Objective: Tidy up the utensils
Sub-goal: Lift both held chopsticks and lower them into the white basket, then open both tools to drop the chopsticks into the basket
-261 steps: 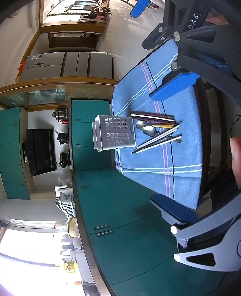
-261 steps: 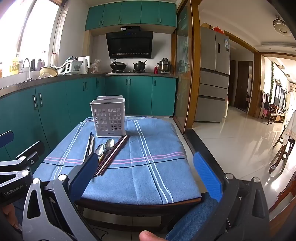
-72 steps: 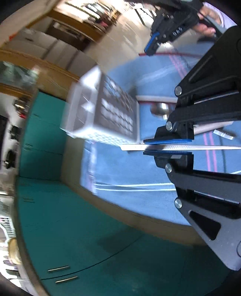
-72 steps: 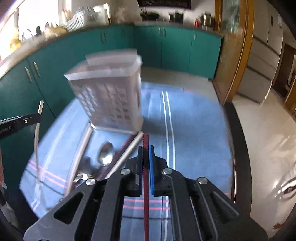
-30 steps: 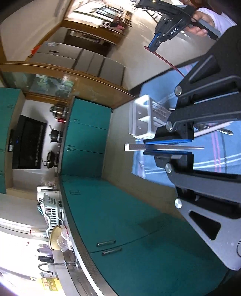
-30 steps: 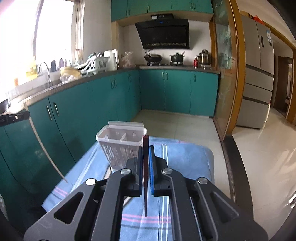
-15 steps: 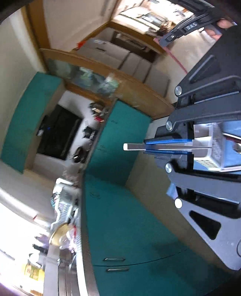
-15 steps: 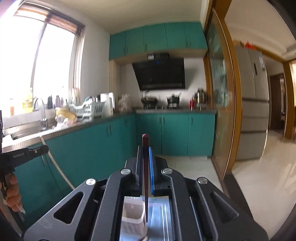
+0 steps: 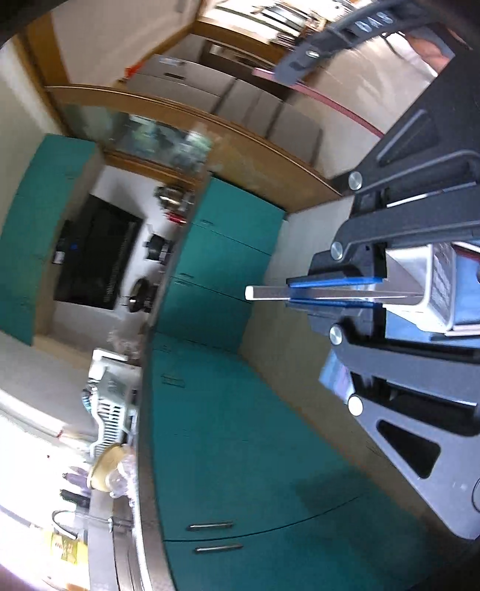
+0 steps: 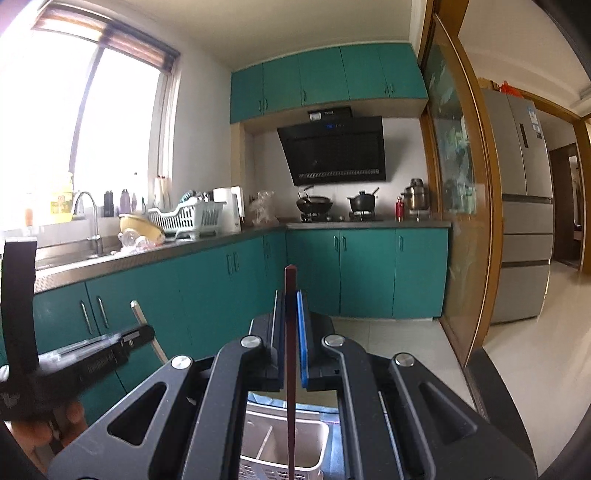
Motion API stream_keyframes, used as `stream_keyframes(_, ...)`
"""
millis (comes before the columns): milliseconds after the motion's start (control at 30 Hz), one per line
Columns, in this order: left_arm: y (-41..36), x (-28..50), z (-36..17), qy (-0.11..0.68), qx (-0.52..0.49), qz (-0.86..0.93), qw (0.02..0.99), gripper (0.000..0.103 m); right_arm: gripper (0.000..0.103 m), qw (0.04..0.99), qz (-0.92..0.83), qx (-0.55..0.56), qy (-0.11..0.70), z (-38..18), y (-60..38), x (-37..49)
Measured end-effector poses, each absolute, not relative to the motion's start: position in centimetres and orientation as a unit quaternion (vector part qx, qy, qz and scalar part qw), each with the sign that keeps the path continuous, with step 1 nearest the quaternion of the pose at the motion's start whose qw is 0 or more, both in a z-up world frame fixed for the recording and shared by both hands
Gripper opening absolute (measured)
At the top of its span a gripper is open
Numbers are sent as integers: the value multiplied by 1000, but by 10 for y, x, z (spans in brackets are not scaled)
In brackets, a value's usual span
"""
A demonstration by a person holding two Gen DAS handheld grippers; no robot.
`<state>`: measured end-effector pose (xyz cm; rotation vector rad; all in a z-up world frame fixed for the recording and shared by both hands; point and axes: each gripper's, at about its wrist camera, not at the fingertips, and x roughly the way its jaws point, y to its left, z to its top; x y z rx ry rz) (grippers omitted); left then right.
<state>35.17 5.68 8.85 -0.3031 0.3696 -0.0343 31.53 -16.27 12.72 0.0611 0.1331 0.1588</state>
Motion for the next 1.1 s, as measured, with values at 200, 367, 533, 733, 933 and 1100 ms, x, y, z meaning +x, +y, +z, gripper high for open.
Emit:
stream_keyframes(200, 64, 356, 73, 198, -156, -18, 968, 6, 7, 995, 59, 56, 49, 145, -179, 314)
stream_keyframes(367, 65, 353, 76, 191, -156, -19, 969, 6, 7, 999, 46, 13, 0, 162, -164, 306)
stream_keyframes(533, 62, 352, 70, 197, -154, -23, 968, 6, 7, 998, 57, -3, 18, 143, -150, 329)
stream_keyframes(733, 57, 356, 58, 215, -145, -30, 965, 6, 7, 994, 64, 16, 89, 103, -163, 349)
stream_keyframes(933, 61, 346, 51, 218, -147, -29, 964, 13, 47, 992, 48, 25, 117, 83, -182, 329)
stream_keyframes(1100, 69, 315, 46, 216, -150, -39, 964, 31, 47, 981, 55, 52, 178, 52, -206, 290)
